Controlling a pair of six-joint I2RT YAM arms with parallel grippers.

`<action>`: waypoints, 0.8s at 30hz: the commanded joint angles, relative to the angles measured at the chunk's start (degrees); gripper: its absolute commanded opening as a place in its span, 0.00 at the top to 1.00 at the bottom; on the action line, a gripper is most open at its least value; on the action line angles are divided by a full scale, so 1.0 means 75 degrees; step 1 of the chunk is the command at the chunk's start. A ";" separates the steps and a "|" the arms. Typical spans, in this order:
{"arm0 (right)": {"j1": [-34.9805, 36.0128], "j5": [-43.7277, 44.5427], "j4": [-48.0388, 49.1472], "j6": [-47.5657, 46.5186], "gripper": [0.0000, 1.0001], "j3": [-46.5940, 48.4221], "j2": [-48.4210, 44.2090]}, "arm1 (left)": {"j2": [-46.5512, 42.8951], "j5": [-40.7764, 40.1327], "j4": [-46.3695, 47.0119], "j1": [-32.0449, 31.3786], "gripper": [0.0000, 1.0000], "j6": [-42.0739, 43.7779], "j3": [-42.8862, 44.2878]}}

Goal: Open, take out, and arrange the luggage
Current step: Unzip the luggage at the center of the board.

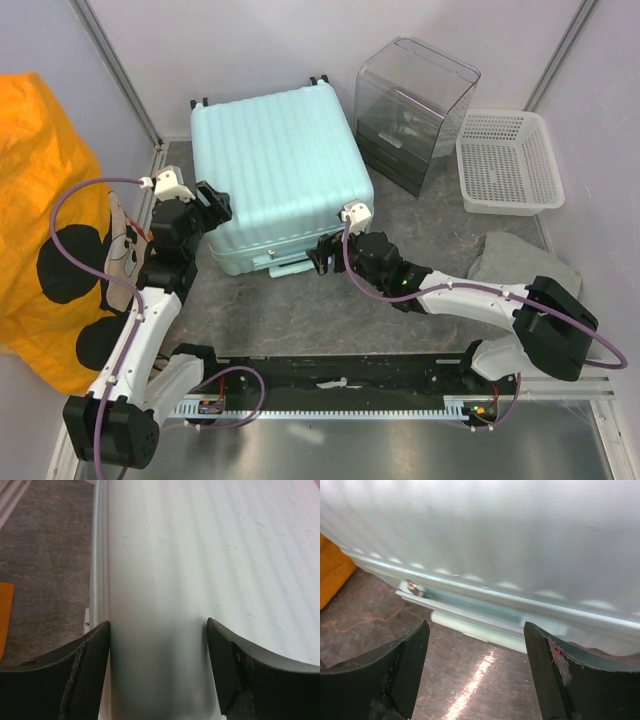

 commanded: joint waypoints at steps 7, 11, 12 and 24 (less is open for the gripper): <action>0.0891 0.0434 0.1049 0.1271 0.24 0.0186 0.0538 | 0.0537 0.3620 0.0188 -0.1889 0.23 -0.0859 -0.0625; 0.1091 0.0962 0.0816 0.1319 0.28 0.0256 0.0550 | 0.0408 0.3643 0.0364 -0.2276 0.23 -0.0953 -0.0695; 0.1114 0.1056 0.0722 0.1307 0.28 0.0291 0.0573 | 0.0385 0.3679 0.0365 -0.2311 0.23 -0.0953 -0.0684; 0.1407 0.2169 0.0170 0.1085 0.36 0.0397 0.0913 | -0.0061 0.3515 -0.1600 -0.1984 0.09 -0.0158 0.0546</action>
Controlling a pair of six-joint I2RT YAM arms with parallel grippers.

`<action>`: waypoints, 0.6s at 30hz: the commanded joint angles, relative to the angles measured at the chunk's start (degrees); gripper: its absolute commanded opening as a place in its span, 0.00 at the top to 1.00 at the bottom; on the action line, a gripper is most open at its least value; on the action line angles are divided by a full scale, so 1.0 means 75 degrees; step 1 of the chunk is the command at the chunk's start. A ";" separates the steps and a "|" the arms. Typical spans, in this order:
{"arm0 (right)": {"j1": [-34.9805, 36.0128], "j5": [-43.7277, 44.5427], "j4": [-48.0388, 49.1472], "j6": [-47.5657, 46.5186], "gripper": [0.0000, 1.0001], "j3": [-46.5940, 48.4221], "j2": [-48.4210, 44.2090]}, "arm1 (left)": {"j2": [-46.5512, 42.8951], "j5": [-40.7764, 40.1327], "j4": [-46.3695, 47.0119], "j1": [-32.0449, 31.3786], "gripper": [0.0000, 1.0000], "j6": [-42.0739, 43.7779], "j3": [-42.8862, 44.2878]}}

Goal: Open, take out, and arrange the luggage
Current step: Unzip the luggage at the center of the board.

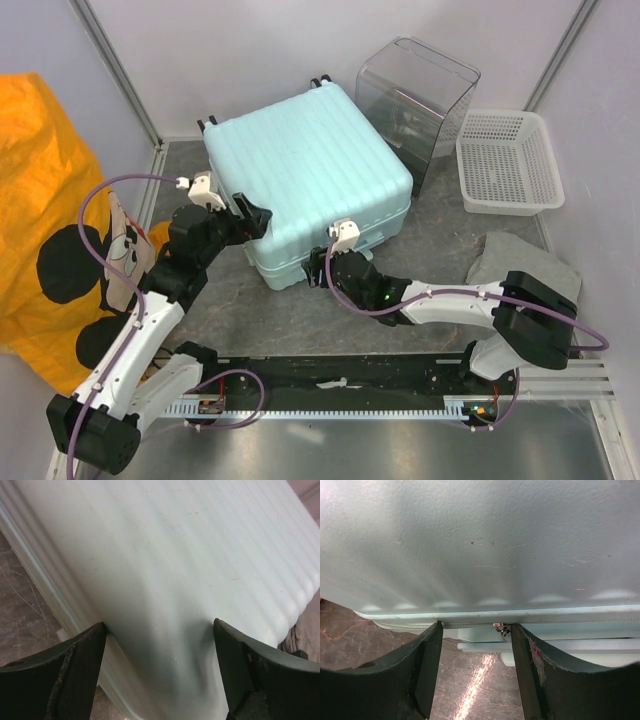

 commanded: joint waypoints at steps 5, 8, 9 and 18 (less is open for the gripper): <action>0.0151 0.0901 -0.0019 -0.0318 0.37 0.0254 0.0185 | 0.0359 0.2997 -0.1332 0.0670 0.08 0.0770 0.0858; 0.0151 0.1159 -0.0054 -0.0553 0.37 0.0172 0.0126 | 0.0394 0.3420 -0.1332 0.1257 0.08 0.0758 0.0870; 0.0163 0.1217 -0.0055 -0.0600 0.37 0.0149 0.0115 | 0.0394 0.3479 -0.1332 0.1364 0.08 0.0793 0.0893; 0.0140 0.1593 0.0062 -0.1174 0.44 0.0055 0.0266 | 0.0780 0.3749 -0.1180 0.2162 0.08 0.0864 0.1842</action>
